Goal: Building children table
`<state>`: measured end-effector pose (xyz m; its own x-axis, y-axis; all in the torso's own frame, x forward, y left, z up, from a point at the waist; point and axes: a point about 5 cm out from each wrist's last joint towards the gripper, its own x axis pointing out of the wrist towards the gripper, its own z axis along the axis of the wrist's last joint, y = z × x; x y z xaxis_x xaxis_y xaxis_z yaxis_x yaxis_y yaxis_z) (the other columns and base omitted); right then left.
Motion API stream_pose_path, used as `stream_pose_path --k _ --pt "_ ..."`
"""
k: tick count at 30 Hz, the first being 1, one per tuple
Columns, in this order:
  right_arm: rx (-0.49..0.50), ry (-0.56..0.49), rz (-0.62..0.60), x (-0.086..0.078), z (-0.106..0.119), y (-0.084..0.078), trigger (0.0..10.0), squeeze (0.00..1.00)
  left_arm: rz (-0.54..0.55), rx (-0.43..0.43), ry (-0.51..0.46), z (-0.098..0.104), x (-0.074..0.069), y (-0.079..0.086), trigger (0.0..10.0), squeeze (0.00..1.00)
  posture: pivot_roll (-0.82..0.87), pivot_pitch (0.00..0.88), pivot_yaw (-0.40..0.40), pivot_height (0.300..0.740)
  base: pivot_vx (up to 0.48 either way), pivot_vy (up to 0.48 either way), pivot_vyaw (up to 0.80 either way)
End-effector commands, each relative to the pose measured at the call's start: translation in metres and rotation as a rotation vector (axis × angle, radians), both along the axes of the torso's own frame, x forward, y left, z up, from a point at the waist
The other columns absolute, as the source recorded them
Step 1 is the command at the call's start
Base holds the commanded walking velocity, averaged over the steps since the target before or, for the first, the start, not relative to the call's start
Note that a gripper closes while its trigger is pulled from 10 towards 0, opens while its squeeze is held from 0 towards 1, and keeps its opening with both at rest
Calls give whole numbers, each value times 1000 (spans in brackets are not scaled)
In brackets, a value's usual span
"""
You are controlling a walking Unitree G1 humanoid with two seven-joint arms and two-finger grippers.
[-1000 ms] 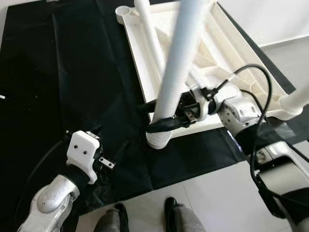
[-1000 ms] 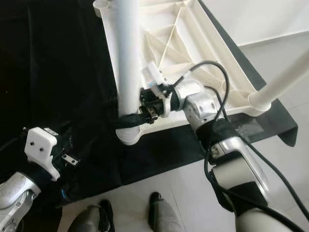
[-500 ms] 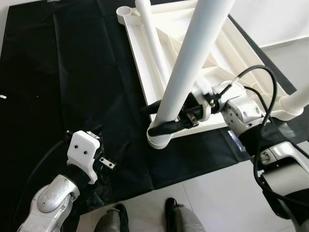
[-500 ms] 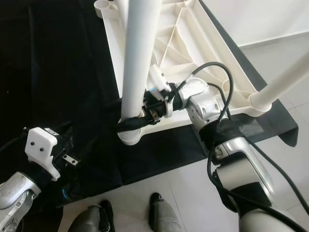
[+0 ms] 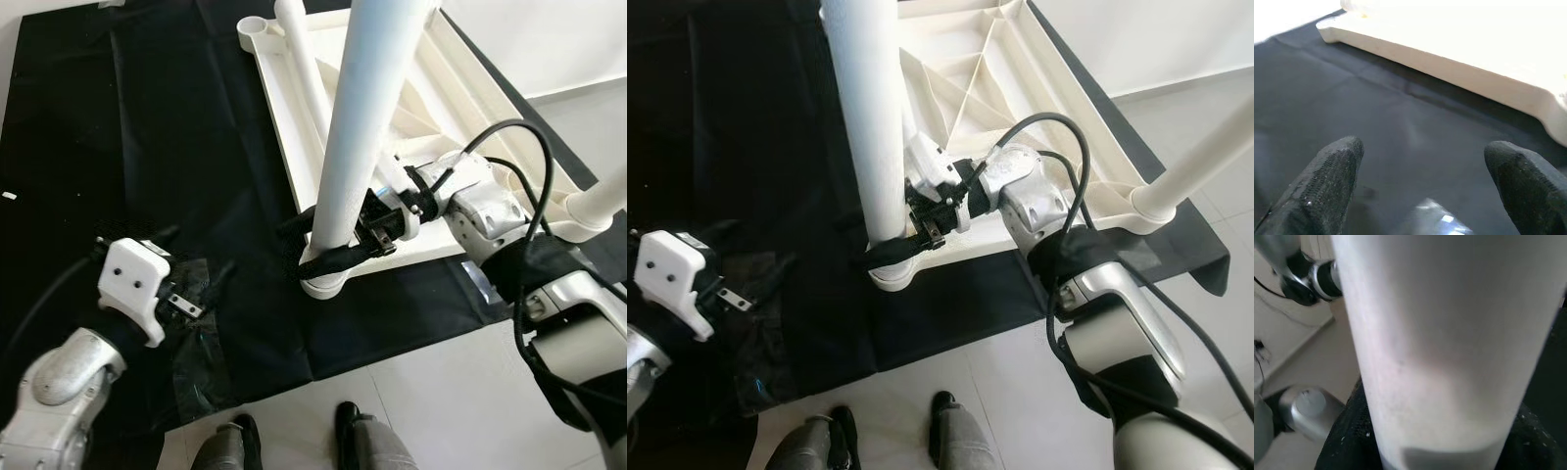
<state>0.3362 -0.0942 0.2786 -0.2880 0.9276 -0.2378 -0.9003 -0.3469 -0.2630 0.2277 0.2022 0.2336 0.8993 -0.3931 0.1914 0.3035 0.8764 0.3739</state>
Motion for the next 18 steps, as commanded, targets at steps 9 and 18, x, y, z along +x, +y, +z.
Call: stream_pose_path --k 9,18 --pt "-123 142 0 -5 -42 -8 10000 0 -96 81 -51 34 -4 3 10000 0 -93 377 -26 740 0 0 0" --pt "-275 1 90 -12 -43 -2 10000 0 -156 110 -12 28 -6 -3 10000 0 -102 376 -38 740 0 0 0"
